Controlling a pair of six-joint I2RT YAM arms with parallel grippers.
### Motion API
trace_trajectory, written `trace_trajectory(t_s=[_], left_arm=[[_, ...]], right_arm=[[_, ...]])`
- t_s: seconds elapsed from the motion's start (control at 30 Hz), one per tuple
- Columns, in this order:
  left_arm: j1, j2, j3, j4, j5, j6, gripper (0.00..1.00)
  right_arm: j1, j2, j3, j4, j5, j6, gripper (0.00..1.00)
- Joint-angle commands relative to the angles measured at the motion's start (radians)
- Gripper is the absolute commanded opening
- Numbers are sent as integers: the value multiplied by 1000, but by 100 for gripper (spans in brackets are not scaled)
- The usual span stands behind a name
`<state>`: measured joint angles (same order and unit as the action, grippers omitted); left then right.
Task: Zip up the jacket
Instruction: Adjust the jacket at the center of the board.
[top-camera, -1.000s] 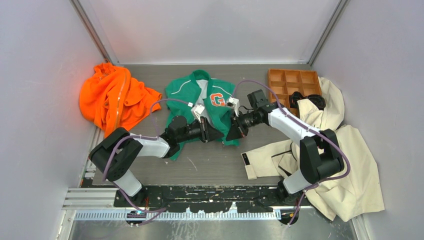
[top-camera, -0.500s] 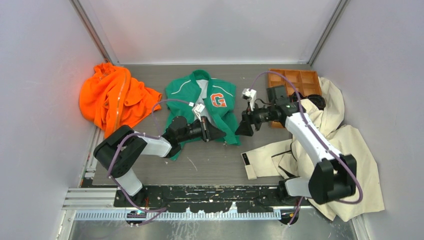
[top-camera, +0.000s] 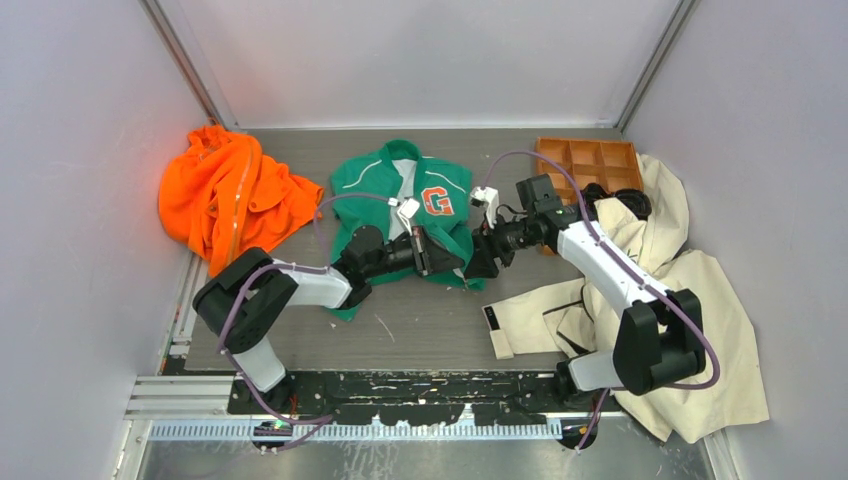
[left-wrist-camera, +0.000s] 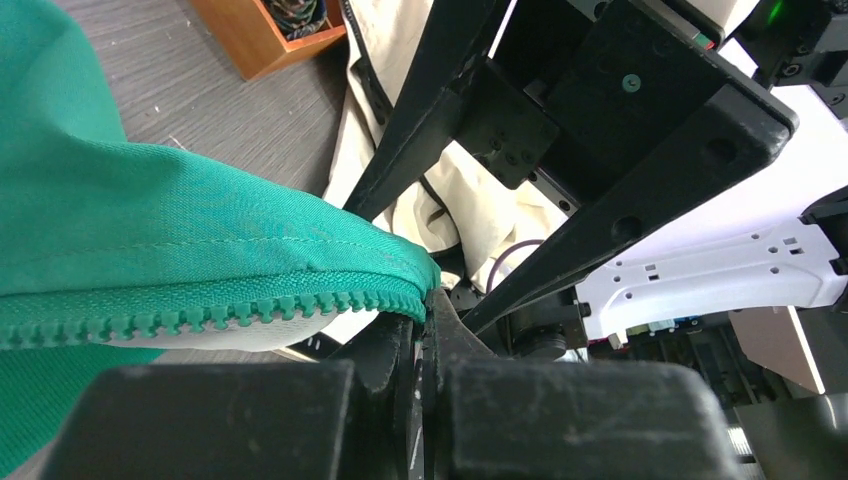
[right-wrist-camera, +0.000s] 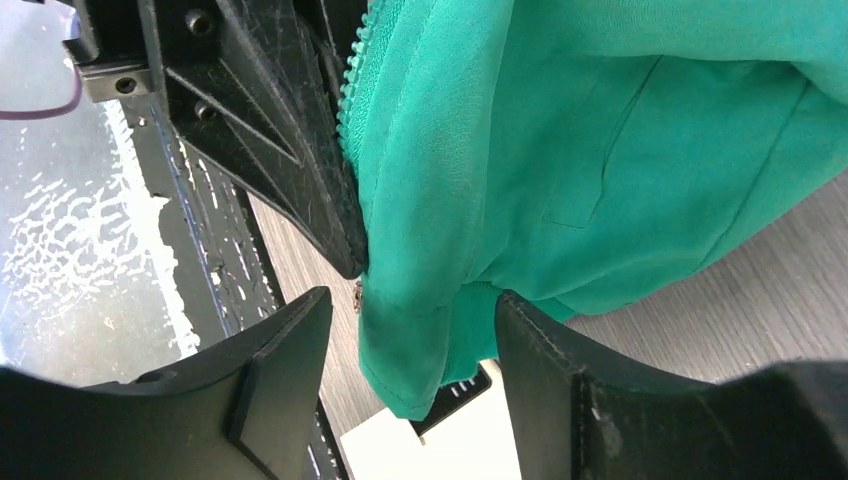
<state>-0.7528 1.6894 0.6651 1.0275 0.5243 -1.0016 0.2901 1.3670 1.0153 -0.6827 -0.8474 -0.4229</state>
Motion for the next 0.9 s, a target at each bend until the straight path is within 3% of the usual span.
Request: trace_trajectory(t_s=[0.0,0.13,0.33,0.67,0.73,0.87], left_arm=[[-2,15,30,33,-4,-14,0],[-3,24,33,40,0,-14,0],[-3,27,31,43,0,-12,0],[2,30,4,45,-42,0,0],[8,4,-22,11,-85,18,6],[13,-125,-64,-211,-196,120,32]], right_arm=[[14,14,23,3,39,23,65],[15,17,17,16,21,39,64],[20,52,20,12,-18,50,52],[34,87,33,-11,-18,39,7],[33,99,27,-9,-21,47,4],[32,171,24,6,-19,84,3]])
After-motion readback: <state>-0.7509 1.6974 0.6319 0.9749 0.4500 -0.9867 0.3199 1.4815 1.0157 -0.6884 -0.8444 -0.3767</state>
